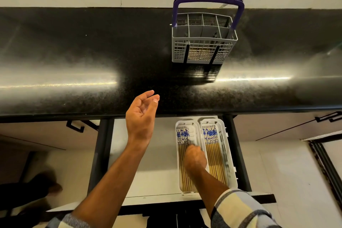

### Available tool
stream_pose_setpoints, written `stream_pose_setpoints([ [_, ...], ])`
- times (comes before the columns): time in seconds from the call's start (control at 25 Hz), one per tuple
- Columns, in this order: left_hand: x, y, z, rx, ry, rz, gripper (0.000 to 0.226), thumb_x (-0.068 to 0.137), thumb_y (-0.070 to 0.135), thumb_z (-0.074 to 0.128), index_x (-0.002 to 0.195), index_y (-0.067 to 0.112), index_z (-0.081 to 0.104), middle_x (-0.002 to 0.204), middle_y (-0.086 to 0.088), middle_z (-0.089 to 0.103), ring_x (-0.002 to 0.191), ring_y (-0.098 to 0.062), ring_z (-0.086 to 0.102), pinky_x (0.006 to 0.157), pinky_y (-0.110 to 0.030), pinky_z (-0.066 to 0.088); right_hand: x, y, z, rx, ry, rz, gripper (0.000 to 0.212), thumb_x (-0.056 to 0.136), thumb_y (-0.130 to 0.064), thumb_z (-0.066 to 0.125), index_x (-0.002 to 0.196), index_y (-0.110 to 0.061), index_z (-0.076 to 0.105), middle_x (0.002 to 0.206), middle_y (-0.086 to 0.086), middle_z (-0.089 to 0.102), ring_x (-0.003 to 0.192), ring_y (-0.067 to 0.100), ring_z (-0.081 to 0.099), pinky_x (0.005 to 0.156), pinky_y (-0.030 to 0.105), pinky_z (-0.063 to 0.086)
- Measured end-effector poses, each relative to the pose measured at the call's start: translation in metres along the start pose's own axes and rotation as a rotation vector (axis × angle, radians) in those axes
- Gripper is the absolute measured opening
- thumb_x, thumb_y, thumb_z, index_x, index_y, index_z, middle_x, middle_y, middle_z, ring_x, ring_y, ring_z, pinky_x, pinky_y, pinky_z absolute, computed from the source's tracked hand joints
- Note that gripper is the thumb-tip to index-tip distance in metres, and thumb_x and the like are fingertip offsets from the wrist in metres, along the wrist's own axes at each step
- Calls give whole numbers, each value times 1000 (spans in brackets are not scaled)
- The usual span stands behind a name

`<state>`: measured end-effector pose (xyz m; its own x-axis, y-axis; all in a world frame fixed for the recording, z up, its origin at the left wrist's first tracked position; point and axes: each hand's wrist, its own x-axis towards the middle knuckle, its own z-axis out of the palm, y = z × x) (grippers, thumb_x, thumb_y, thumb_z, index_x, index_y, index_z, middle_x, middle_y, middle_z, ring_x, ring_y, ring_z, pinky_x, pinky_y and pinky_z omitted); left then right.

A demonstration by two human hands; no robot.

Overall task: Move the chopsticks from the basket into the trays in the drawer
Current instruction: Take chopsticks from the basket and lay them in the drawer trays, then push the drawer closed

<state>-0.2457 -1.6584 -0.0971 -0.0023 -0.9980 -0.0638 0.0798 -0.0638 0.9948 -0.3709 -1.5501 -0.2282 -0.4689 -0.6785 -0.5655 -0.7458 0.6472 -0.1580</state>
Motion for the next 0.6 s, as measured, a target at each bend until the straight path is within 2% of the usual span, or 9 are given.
stream_pose_setpoints([
  [0.6, 4, 8, 4, -27, 22, -1, 17, 91, 8, 69, 104, 19, 69, 99, -10, 76, 100, -22, 74, 95, -46, 57, 1, 3, 3, 35, 70, -81, 20, 99, -13, 53, 118, -13, 61, 106, 5, 68, 92, 16, 68, 83, 27, 60],
])
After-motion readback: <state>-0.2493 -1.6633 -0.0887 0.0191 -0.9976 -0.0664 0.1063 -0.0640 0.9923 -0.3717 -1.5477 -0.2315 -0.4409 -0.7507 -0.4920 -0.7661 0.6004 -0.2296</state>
